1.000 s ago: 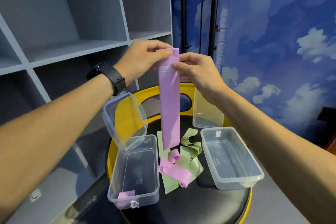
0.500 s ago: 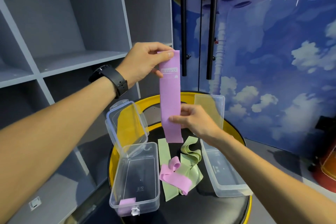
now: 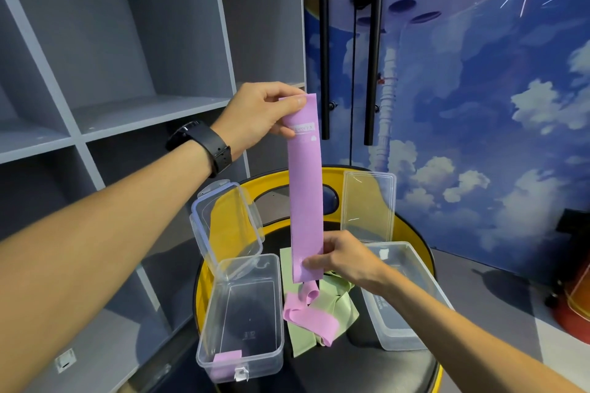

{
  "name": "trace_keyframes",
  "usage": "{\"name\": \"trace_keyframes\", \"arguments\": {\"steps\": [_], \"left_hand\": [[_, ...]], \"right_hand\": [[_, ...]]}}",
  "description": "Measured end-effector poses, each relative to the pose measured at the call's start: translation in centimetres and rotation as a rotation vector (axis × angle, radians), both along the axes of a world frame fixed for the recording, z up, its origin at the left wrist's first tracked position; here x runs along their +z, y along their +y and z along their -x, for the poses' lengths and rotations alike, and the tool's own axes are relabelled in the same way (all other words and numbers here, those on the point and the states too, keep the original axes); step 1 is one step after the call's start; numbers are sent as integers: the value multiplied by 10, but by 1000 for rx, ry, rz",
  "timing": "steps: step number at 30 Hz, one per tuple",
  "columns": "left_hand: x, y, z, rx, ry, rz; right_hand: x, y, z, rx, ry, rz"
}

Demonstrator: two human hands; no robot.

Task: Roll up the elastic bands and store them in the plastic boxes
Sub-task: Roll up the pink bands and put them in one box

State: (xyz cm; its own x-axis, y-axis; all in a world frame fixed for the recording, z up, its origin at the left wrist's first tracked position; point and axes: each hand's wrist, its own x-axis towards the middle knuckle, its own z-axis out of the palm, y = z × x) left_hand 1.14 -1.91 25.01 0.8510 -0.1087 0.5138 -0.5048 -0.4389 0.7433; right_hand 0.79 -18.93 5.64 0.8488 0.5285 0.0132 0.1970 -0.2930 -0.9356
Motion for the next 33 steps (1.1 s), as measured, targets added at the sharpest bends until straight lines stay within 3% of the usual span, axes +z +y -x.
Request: {"name": "trace_keyframes", "arguments": {"steps": [12, 16, 23, 33], "left_hand": [[-7, -1, 5, -4, 48, -46], [-11, -1, 6, -9, 68, -51], [-29, -4, 8, -19, 83, -78], [-41, -5, 9, -29, 97, -82]], "right_hand": [[-9, -5, 0, -12, 17, 38], [9, -6, -1, -35, -3, -99], [90, -5, -7, -237, -205, -521], [114, 0, -10, -310, -280, -490]]}}
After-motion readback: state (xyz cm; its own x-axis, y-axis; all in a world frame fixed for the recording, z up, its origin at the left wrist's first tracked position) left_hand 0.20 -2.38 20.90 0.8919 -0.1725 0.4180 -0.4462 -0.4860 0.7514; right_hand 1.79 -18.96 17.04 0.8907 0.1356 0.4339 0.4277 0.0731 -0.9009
